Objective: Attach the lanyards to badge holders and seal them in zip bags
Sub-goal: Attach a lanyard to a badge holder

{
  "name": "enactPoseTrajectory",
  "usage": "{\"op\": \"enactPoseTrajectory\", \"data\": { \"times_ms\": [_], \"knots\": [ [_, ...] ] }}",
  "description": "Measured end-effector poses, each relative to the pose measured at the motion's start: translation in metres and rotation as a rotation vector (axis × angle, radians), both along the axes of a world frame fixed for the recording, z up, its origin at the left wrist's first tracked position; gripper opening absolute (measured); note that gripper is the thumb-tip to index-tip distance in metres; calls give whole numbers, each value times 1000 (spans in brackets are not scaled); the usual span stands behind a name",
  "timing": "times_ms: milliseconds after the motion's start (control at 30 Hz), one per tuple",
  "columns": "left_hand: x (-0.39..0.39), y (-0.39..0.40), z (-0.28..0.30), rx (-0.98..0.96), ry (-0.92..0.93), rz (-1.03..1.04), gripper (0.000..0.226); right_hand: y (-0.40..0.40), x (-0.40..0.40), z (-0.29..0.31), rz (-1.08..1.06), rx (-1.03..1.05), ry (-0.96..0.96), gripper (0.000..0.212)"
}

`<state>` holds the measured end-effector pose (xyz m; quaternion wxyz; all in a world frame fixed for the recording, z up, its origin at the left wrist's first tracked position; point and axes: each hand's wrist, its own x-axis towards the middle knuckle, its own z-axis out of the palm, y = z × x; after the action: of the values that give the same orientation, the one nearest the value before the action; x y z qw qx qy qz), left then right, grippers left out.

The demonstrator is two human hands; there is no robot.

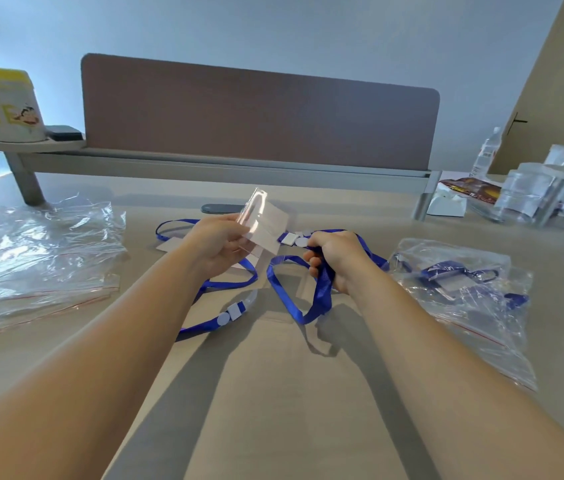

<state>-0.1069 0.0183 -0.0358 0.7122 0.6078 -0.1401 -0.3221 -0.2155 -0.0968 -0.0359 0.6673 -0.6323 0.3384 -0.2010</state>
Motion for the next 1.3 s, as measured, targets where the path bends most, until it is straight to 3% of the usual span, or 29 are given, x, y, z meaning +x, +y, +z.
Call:
{"op": "enactPoseTrajectory", "data": {
  "times_ms": [267, 500, 667, 800, 933, 1133, 1300],
  "knots": [
    [-3, -9, -4, -80, -12, 49, 34, 8, 10, -3, 104, 5, -77, 23],
    [-4, -19, 3, -123, 50, 211, 11, 9, 6, -3, 177, -95, -34, 26],
    [-7, -22, 7, -152, 115, 258, 17, 10, 5, -2, 201, -154, -27, 26],
    [-5, -22, 7, -162, 102, 270, 9, 11, 5, -2, 209, -145, -42, 25],
    [0, -18, 7, -202, 107, 295, 27, 9, 4, -5, 248, -144, -52, 21],
    [13, -6, 16, -138, 147, 314, 13, 0, 3, -15, 398, -128, -24, 22],
    [12, 17, 16, 127, -173, 18, 17, -10, 5, -22, 459, -146, 5, 30]
  ]
}}
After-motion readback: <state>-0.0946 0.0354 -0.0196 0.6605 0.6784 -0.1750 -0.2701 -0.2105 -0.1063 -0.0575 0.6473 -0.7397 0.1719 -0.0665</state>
